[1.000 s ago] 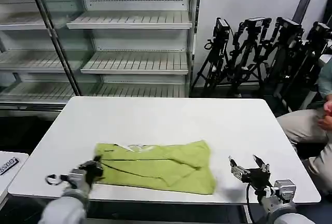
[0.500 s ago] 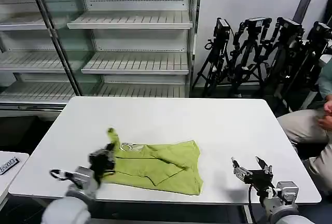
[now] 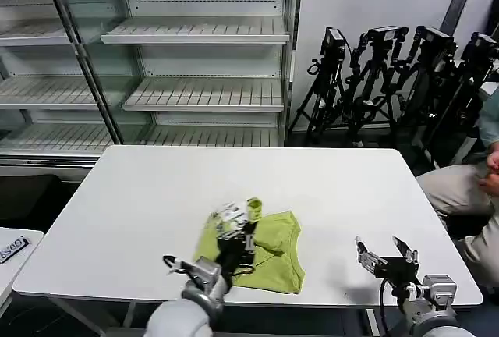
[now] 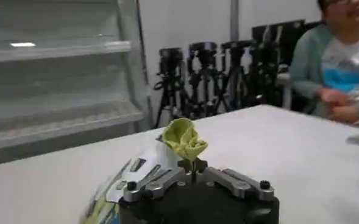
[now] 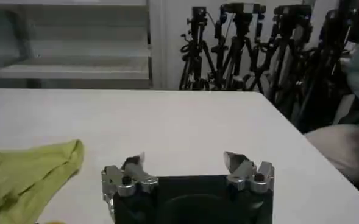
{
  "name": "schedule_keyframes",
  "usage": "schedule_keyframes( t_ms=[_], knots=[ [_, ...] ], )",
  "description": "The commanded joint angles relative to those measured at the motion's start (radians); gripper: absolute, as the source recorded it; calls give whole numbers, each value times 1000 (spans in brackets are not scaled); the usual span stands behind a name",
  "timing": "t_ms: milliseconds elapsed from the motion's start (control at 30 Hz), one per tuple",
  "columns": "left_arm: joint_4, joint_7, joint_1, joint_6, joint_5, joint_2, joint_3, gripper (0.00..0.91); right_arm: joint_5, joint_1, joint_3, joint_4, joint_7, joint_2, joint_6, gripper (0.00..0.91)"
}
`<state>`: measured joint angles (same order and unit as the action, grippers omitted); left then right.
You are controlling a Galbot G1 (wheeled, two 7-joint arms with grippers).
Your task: Fold and organize the clothes.
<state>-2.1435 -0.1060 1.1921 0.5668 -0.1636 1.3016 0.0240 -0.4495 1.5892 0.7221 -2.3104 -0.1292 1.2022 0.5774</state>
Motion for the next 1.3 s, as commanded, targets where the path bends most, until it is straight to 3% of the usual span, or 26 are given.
schedule_keyframes(
  t_ms=[33,67,100,300,467,567,700,967,1167,1200,1233,1267,1300],
  knots=[
    [92,-21,-109,10,-75,72,-126,20,3,6,16,-3,-1,2,0,907],
    [96,-26,-112,11,-79,70,-126,161,3,6,17,-4,-1,3,0,907],
    [98,-32,-113,11,-80,71,-126,907,3,6,17,-4,-1,4,1,907],
    [109,-55,-129,-44,-143,70,-102,907,10,9,11,-8,1,15,0,907],
    [-16,-51,-103,-122,-224,26,10,907,15,2,2,1,3,21,0,907],
    [-61,-101,-65,-97,-213,-40,97,907,15,-2,1,8,6,21,0,907],
    [-23,-266,22,10,-228,-132,170,907,13,-15,-7,22,9,23,-2,907],
    [99,-361,88,12,-262,-110,155,907,13,-22,-14,25,9,20,-4,907],
    [123,-383,68,14,-401,-100,137,907,10,-12,-5,15,7,14,-3,907],
    [121,-392,64,14,-420,-99,130,725,10,-11,-4,13,7,13,-3,907],
    [121,-392,63,14,-434,-97,124,433,10,-9,-3,12,7,12,-3,907],
    [124,-395,60,13,-433,-93,119,20,10,-9,-3,12,7,12,-3,907],
    [130,-406,54,12,-430,-87,114,20,10,-9,-2,12,6,12,-3,907]
  ],
)
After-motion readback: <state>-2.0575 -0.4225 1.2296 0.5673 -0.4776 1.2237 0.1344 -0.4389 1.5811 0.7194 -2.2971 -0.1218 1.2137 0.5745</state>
